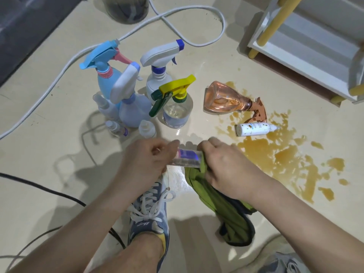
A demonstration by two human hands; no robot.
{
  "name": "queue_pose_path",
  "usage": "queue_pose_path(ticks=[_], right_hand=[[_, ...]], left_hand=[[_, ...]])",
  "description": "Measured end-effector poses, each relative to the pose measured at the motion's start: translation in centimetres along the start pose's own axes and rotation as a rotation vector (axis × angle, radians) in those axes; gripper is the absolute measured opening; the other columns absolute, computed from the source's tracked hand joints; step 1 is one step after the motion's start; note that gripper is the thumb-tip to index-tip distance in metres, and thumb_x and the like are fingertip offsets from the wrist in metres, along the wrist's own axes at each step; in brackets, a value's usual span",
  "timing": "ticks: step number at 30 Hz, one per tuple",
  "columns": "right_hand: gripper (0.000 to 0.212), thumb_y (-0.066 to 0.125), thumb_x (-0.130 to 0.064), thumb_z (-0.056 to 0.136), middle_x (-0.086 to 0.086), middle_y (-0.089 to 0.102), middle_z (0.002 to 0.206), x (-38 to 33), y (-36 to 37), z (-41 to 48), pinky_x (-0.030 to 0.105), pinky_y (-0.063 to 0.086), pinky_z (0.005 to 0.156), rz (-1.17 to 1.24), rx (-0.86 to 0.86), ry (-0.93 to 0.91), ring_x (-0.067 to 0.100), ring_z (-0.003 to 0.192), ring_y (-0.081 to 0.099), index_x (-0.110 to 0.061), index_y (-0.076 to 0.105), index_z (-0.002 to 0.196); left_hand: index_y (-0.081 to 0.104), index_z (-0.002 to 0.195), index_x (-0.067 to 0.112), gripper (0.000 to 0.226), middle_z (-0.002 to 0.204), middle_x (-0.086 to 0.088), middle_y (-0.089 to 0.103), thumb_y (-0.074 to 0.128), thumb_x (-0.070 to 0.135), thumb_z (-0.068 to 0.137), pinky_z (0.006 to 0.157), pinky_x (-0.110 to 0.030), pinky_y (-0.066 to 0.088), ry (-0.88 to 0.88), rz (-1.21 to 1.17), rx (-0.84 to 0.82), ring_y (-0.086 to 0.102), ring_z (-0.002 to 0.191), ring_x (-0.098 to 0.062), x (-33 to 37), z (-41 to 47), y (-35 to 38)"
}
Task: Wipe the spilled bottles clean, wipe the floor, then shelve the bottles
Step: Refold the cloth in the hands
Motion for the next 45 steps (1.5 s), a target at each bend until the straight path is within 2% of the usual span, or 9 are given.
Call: queue_pose_path(ticks=[6,10,15,21,26,32,37,39,45], right_hand=[[0.033,0.062,-0.049,0.089,-0.002,0.067,0.083,1.7,3.3,-1.1,0.034,0.05,0.076,0.753,-0.578,0.053,0.01,0.079,0.06,-0.017,0.065,0.093],[0.031,0.051,-0.035,0.093,0.007,0.073,0.095,2.8,2.8,-1.0,0.03,0.054,0.086,1.401,-0.303,0.202,0.017,0.091,0.068,-0.015,0.074,0.092],[0.046,0.054,-0.035,0.1,0.006,0.057,0.059,5.6,4.2,-2.2,0.031,0.045,0.061,1.506,0.327,0.708,0.022,0.06,0.055,-0.016,0.056,0.057],[0.029,0.056,-0.04,0.096,0.002,0.059,0.061,5.2,7.0,-4.7,0.023,0.049,0.051,1.965,0.758,1.213,0.02,0.053,0.061,-0.016,0.054,0.081],[0.039,0.05,-0.045,0.099,0.007,0.076,0.082,2.8,6.0,-2.5,0.041,0.058,0.081,2.117,0.612,0.967,0.021,0.074,0.073,-0.009,0.065,0.098],[0.05,0.052,-0.056,0.091,0.015,0.073,0.105,2.6,7.5,-2.4,0.047,0.053,0.096,2.137,0.595,1.042,0.028,0.093,0.071,-0.009,0.064,0.104],[0.039,0.047,-0.043,0.1,0.011,0.075,0.094,0.5,5.5,-1.4,0.034,0.06,0.067,1.992,0.501,0.821,0.02,0.078,0.072,-0.01,0.065,0.11],[0.035,0.046,-0.039,0.102,0.019,0.072,0.102,-1.0,4.8,-0.8,0.047,0.06,0.079,1.87,0.448,0.705,0.028,0.088,0.071,-0.012,0.063,0.116],[0.02,0.059,-0.026,0.098,0.027,0.06,0.083,-0.7,4.4,-1.4,0.041,0.046,0.061,1.621,0.276,0.569,0.032,0.069,0.055,-0.01,0.063,0.109]], left_hand=[[0.076,0.085,0.025,0.017,0.064,-0.008,0.059,0.073,0.035,0.071,0.059,-0.015,0.041,0.065,-0.179,-0.13,0.049,0.06,-0.009,0.7,-0.8,0.1],[0.074,0.087,0.027,0.02,0.071,0.011,0.072,0.078,0.011,0.075,0.063,-0.008,0.047,0.023,-0.268,-0.027,0.06,0.062,0.001,-0.2,-1.3,-0.6],[0.074,0.088,0.03,0.033,0.088,0.01,0.074,0.082,0.004,0.07,0.069,-0.011,0.052,0.029,-0.263,-0.031,0.07,0.075,-0.006,-0.2,-1.9,0.4],[0.075,0.093,0.041,0.031,0.084,0.005,0.074,0.083,0.039,0.063,0.077,-0.033,0.059,0.05,-0.197,-0.039,0.071,0.08,-0.019,-0.1,-2.1,1.8],[0.059,0.11,0.06,0.047,0.081,0.006,0.061,0.067,0.056,0.064,0.071,-0.036,0.055,0.202,0.034,-0.06,0.063,0.072,-0.013,0.8,-2.3,2.4],[0.067,0.118,0.039,0.055,0.085,0.017,0.058,0.062,0.056,0.067,0.067,-0.017,0.048,0.222,0.15,-0.047,0.058,0.072,-0.011,0.7,-2.5,2.4],[0.054,0.109,0.07,0.043,0.073,0.002,0.065,0.061,0.059,0.068,0.074,-0.04,0.056,0.15,-0.01,-0.091,0.058,0.066,-0.011,-0.5,-2.9,2.5],[0.047,0.107,0.078,0.041,0.074,0.003,0.067,0.057,0.06,0.072,0.074,-0.041,0.057,0.151,-0.052,-0.089,0.06,0.066,-0.012,-0.5,-2.9,2.5],[0.053,0.116,0.039,0.051,0.07,0.007,0.056,0.019,0.063,0.086,0.061,-0.032,0.042,0.378,0.569,-0.155,0.057,0.068,-0.013,1.9,-3.2,3.3]])
Point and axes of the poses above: each hand's wrist, its own z-axis towards the middle knuckle, its own y-axis out of the palm, x = y × z, the point moved 10 cm from there along z, towards the middle knuckle
